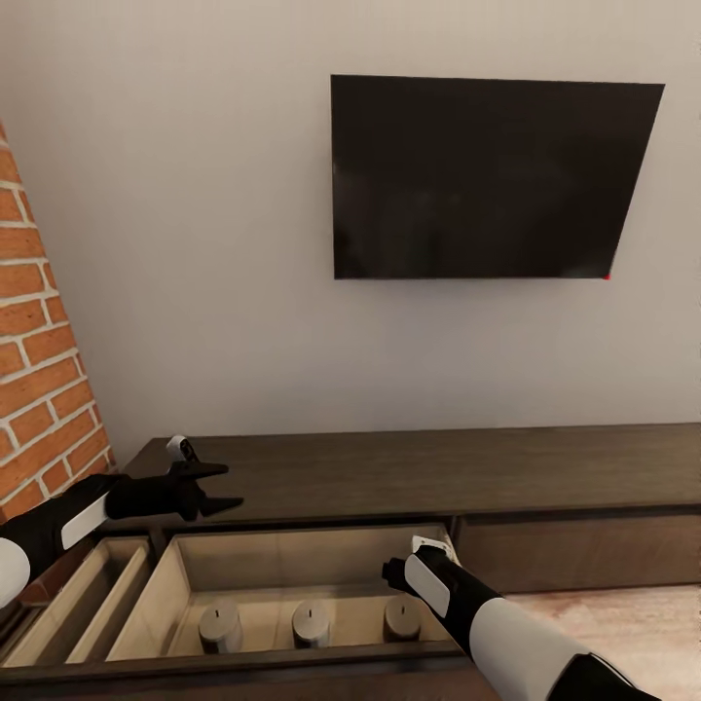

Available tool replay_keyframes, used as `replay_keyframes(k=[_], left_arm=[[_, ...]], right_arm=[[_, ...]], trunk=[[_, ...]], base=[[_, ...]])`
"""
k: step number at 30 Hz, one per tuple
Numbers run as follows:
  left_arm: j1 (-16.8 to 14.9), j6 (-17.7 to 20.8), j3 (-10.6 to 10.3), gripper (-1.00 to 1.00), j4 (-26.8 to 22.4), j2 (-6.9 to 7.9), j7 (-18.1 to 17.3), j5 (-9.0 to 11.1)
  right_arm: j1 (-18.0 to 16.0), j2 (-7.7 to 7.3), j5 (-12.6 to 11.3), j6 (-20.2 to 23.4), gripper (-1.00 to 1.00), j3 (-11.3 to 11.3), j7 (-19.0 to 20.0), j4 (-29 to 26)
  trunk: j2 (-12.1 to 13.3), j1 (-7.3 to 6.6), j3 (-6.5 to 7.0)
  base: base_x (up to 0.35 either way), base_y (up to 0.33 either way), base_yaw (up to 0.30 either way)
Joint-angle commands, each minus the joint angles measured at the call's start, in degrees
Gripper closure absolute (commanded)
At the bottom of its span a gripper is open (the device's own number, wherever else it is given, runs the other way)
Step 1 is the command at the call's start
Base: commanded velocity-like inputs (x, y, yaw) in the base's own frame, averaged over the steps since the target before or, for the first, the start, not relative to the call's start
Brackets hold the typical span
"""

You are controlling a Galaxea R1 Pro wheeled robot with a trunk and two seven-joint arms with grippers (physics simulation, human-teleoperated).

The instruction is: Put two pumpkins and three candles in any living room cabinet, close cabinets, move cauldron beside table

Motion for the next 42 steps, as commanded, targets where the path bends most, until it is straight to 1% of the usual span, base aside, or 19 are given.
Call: replay_keyframes(k=[1,7,15,29,36,42], left_arm=[[-0.1,0.61,-0.39,-1.0,0.01,0.05,-0.44,0.05],[-0.1,0.61,-0.4,-1.0,0.01,0.0,-0.44,-0.03],[-0.1,0.61,-0.4,-1.0,0.01,-0.01,-0.44,-0.15],[-0.1,0.61,-0.4,-1.0,0.01,-0.01,-0.44,-0.24],[-0.1,0.6,-0.4,-1.0,0.01,0.02,-0.44,-0.29],[-0.1,0.61,-0.4,-1.0,0.01,-0.03,-0.44,-0.38]], right_arm=[[-0.05,-0.07,-0.43,0.13,-1.0,0.42,-0.4,-0.22],[-0.05,-0.33,-0.5,-0.81,-1.0,0.35,-0.39,-1.18],[-0.05,-0.34,-0.5,-0.89,-1.0,0.34,-0.41,-1.28],[-0.11,-0.34,-1.02,-0.89,-1.0,0.17,-0.44,-1.32],[-0.09,-0.34,-1.03,-0.91,-1.0,0.17,-0.42,-1.32],[-0.1,-0.34,-1.03,-0.91,-1.0,0.17,-0.39,-1.32]], trunk=[[0.38,-0.24,0.12],[2.79,-1.56,1.19],[6.0,-3.31,2.63],[11.61,-6.39,5.14],[14.42,-7.93,6.4],[16.83,-9.24,7.48]], base=[[-0.012,0.0,0.0],[-0.003,0.0,0.0],[-0.13,0.0,0.0],[-0.011,0.0,0.0],[-0.196,0.0,0.0],[-0.045,0.0,0.0]])
